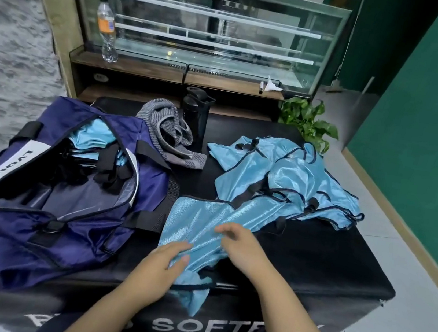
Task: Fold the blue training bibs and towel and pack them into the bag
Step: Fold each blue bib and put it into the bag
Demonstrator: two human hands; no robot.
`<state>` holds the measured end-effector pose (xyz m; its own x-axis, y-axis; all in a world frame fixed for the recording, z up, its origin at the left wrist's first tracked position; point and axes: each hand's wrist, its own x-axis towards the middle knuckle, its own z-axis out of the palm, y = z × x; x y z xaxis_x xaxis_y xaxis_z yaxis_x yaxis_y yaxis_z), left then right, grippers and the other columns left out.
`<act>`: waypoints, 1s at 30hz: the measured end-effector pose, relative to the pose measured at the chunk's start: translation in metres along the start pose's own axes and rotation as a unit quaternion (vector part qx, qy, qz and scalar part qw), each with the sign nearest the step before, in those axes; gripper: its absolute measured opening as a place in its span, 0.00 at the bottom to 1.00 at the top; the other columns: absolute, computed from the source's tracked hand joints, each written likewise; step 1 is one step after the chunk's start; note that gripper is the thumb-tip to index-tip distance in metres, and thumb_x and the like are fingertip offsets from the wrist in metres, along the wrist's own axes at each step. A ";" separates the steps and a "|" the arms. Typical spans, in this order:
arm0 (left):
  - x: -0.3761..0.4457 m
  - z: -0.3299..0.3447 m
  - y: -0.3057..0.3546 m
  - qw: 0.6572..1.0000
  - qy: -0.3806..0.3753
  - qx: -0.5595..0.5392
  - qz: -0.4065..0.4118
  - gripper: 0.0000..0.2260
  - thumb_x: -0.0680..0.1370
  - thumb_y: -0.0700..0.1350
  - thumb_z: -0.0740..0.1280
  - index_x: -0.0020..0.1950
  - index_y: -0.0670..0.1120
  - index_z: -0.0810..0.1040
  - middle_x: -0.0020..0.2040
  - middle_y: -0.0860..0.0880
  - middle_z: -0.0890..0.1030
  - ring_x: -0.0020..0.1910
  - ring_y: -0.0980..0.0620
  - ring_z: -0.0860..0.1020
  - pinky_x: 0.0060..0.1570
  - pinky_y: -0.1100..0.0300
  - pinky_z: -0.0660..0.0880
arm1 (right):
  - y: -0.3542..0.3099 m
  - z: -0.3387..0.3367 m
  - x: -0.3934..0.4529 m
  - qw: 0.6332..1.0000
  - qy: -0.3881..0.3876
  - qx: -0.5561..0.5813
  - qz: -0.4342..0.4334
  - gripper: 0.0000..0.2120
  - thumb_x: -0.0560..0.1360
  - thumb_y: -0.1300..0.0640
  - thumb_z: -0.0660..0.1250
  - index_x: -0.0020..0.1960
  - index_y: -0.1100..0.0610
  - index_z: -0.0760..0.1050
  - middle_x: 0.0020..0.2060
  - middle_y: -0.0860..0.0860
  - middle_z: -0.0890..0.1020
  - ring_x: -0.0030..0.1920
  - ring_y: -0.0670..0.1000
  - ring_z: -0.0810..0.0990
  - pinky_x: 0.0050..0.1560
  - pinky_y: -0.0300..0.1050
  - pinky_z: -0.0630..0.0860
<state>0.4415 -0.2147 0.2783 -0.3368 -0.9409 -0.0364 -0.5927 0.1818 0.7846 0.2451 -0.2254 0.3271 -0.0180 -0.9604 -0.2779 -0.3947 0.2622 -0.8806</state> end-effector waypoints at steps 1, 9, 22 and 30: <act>0.001 0.001 -0.006 0.999 -0.014 0.040 -0.004 0.16 0.80 0.48 0.64 0.67 0.53 0.72 0.65 0.60 0.70 0.68 0.59 0.67 0.66 0.68 0.60 | 0.005 -0.005 0.005 0.998 0.046 -0.043 0.000 0.15 0.75 0.63 0.59 0.56 0.50 0.76 0.58 0.50 0.76 0.52 0.48 0.77 0.53 0.38 0.73; 0.002 -0.008 -0.012 0.990 -0.003 0.137 0.022 0.13 0.77 0.48 0.67 0.37 0.58 0.67 0.46 0.60 0.74 0.50 0.57 0.69 0.53 0.62 0.65 | 0.027 -0.021 0.021 0.948 0.019 -0.313 0.061 0.23 0.79 0.50 0.58 0.73 0.51 0.65 0.73 0.49 0.64 0.72 0.56 0.57 0.67 0.50 0.62; 0.023 0.012 0.037 0.997 -0.014 0.029 0.068 0.16 0.80 0.40 0.63 0.67 0.50 0.71 0.65 0.57 0.72 0.64 0.61 0.68 0.67 0.68 0.61 | 0.004 0.000 -0.022 0.975 -0.167 -0.149 -0.009 0.13 0.74 0.60 0.61 0.47 0.51 0.83 0.42 0.42 0.82 0.48 0.41 0.79 0.55 0.34 0.73; 0.030 0.034 0.058 0.977 -0.051 0.208 0.005 0.31 0.74 0.63 0.65 0.74 0.62 0.58 0.64 0.56 0.71 0.67 0.54 0.61 0.64 0.57 0.58 | 0.030 -0.047 -0.020 0.985 0.136 -0.110 0.006 0.16 0.75 0.67 0.56 0.41 0.51 0.77 0.41 0.49 0.81 0.33 0.46 0.73 0.30 0.32 0.67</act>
<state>0.3719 -0.2231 0.3019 -0.4028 -0.9088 -0.1085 -0.8281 0.3113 0.4661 0.1903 -0.2025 0.3239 -0.2566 -0.9550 -0.1485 -0.5819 0.2753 -0.7653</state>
